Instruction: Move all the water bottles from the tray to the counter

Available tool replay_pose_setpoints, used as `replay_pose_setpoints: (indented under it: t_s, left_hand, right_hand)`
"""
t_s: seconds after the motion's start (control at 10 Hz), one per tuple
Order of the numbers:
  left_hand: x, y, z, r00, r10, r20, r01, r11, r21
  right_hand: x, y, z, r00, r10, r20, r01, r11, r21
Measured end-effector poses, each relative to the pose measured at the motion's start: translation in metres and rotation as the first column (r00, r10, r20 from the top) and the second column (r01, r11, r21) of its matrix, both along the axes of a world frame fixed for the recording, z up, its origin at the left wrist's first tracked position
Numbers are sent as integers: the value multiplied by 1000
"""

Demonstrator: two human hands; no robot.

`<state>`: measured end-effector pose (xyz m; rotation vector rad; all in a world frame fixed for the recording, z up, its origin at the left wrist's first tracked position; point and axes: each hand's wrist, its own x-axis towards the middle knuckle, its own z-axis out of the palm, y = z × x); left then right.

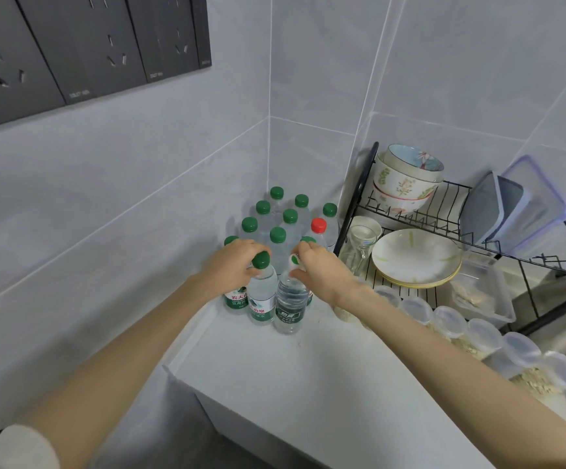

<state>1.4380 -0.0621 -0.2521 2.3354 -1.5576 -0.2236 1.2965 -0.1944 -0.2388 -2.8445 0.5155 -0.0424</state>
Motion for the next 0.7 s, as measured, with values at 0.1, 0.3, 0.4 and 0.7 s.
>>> replay_pose_setpoints:
  t_s: [0.1,0.3,0.4,0.7]
  left_hand:
    - [6,-6,0,1000,-11,11,11,1000,17]
    - [9,-7,-7,1000,4,-7,-4,1000,14]
    - [4,-2,-10,1000,26,-5,-26,999,-43]
    - [-5,8,-1,998,51,-33,-57,980,-193]
  right_hand:
    - [5,1,-2,1000,-10,-4,10,1000,-4]
    - [4,5,-11,997,-73,14,72,997,33]
    - [2,6,-11,992,-108,69,104,993,59]
    - [-3,11,-9,973,-196,121,172,967,191]
